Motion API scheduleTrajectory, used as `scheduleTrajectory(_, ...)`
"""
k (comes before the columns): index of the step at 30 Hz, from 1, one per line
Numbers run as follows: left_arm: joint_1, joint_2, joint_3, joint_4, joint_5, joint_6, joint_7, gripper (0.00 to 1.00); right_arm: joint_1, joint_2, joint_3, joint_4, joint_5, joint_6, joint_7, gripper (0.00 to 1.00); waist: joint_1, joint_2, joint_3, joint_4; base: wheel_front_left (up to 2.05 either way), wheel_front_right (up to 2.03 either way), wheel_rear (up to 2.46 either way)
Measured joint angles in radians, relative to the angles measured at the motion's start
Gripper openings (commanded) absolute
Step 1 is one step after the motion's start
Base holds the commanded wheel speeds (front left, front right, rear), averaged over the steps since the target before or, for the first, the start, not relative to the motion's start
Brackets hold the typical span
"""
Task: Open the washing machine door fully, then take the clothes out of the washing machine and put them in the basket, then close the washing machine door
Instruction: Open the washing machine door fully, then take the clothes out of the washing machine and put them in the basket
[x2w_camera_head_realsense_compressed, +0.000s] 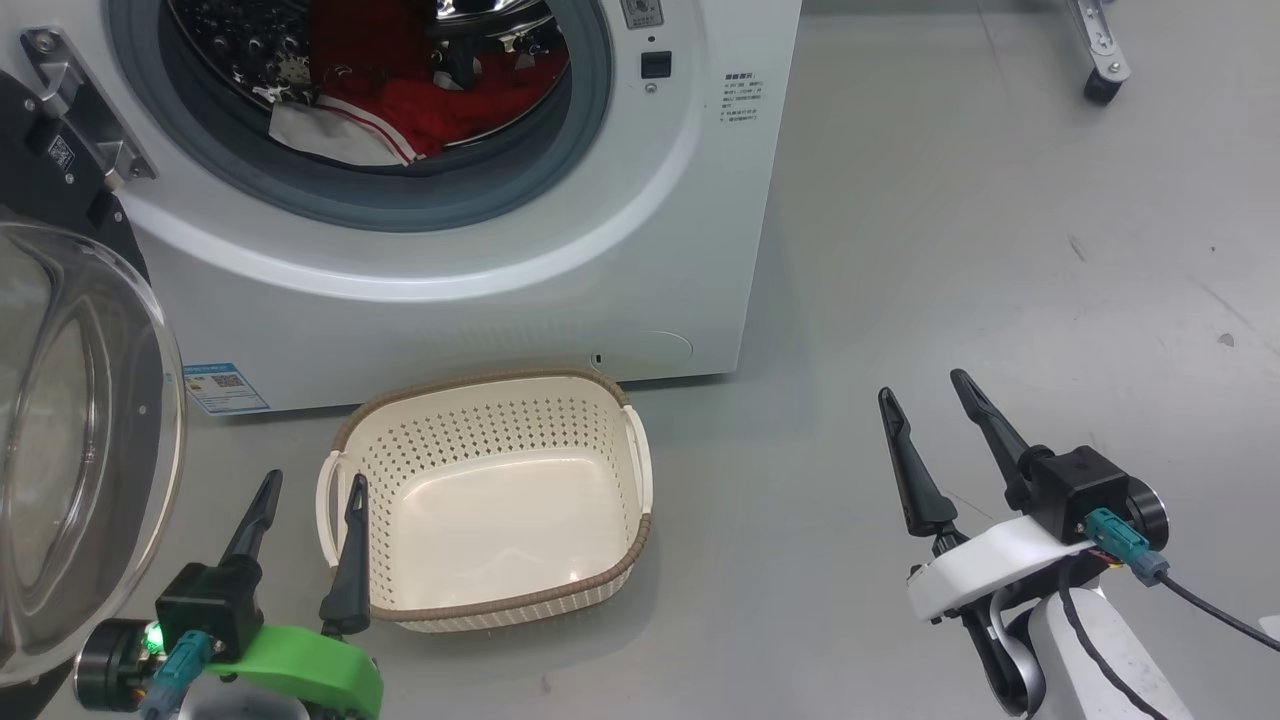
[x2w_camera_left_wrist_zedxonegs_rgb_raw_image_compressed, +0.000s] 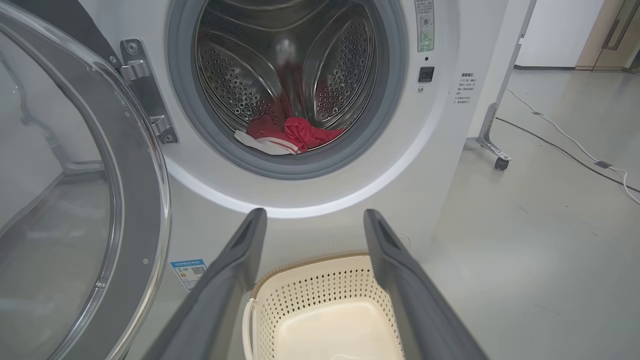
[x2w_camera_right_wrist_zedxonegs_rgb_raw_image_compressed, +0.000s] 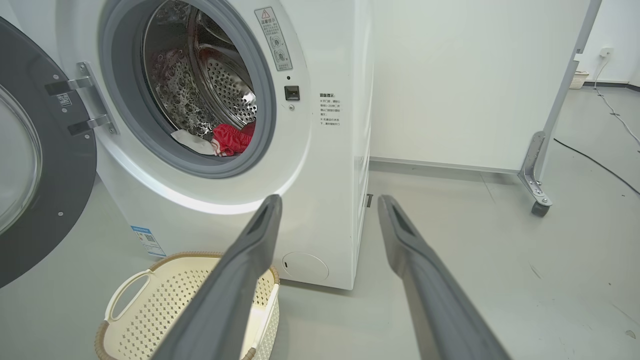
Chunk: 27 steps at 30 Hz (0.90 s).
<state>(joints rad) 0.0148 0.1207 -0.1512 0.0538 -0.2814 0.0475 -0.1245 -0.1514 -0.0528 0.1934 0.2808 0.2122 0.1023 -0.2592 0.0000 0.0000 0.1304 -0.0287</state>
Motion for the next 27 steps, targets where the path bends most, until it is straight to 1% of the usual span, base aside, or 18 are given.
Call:
scheduleTrajectory(12,-0.011,-0.002,0.001,0.013,0.000,0.002,0.001,1.00,0.002,0.001,0.006,-0.008,0.017,-0.009,0.000,1.00,0.0000,0.0000,-0.004,-0.011,0.00,0.00,0.00)
scheduleTrajectory(20,-0.011,-0.009,0.010,0.023,0.000,0.018,0.001,1.00,0.015,0.001,0.007,-0.012,0.017,-0.018,0.000,1.00,0.0000,0.0000,-0.009,-0.010,0.00,0.00,0.00)
scheduleTrajectory(27,-0.011,-0.011,0.012,0.029,0.000,0.019,0.001,1.00,0.019,0.002,0.007,-0.013,0.017,-0.018,0.000,1.00,0.0000,0.0000,-0.012,-0.006,0.00,0.00,0.00)
